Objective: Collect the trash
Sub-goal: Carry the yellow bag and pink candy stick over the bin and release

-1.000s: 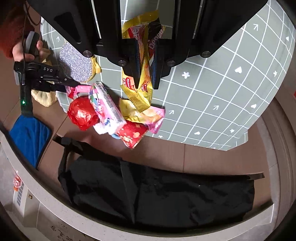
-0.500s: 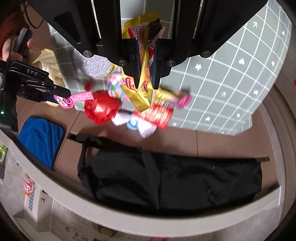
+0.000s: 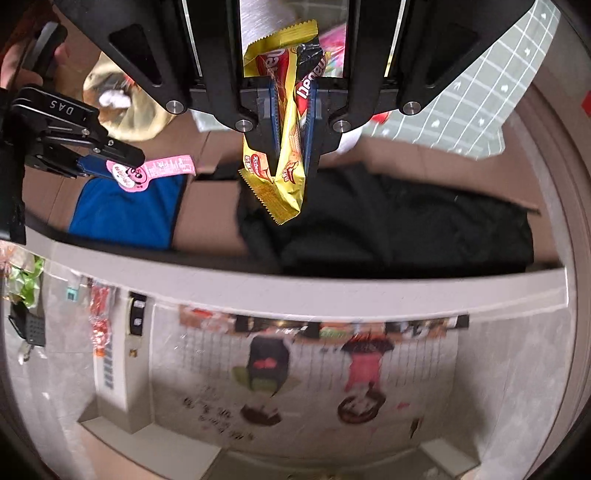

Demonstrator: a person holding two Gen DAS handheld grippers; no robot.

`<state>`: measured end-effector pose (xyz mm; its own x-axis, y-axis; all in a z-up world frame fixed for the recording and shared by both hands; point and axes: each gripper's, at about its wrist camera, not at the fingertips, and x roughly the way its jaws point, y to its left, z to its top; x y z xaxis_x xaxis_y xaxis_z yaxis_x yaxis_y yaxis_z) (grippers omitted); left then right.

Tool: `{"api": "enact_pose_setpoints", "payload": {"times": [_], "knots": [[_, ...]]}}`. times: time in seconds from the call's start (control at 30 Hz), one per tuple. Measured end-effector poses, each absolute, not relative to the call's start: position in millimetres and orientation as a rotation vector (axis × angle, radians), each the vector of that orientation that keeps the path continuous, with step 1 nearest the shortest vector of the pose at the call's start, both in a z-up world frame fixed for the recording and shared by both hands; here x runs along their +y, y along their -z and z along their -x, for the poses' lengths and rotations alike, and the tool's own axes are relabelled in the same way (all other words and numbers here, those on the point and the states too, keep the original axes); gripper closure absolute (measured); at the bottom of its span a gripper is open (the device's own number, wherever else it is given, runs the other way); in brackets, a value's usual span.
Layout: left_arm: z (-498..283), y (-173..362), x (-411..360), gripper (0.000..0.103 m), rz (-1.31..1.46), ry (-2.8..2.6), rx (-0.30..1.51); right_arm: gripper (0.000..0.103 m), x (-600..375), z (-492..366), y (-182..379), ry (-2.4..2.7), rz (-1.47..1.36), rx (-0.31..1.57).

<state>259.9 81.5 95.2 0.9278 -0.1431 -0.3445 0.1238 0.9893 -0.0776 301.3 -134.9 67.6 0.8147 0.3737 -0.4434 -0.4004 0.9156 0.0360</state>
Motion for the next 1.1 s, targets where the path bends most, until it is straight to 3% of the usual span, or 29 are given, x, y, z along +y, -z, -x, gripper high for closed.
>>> {"api": "enact_pose_setpoints", "payload": {"times": [0.67, 1.1], "knots": [[-284.2, -100.8, -93.8, 0.091, 0.061, 0.368, 0.336, 0.063, -297.8, -264.0, -91.9, -0.147, 0.011, 0.372], [-299.0, -76.1, -145.6, 0.091, 0.067, 0.426, 0.375, 0.063, -346.7, -259.4, -73.6, -0.071, -0.018, 0.390]]}}
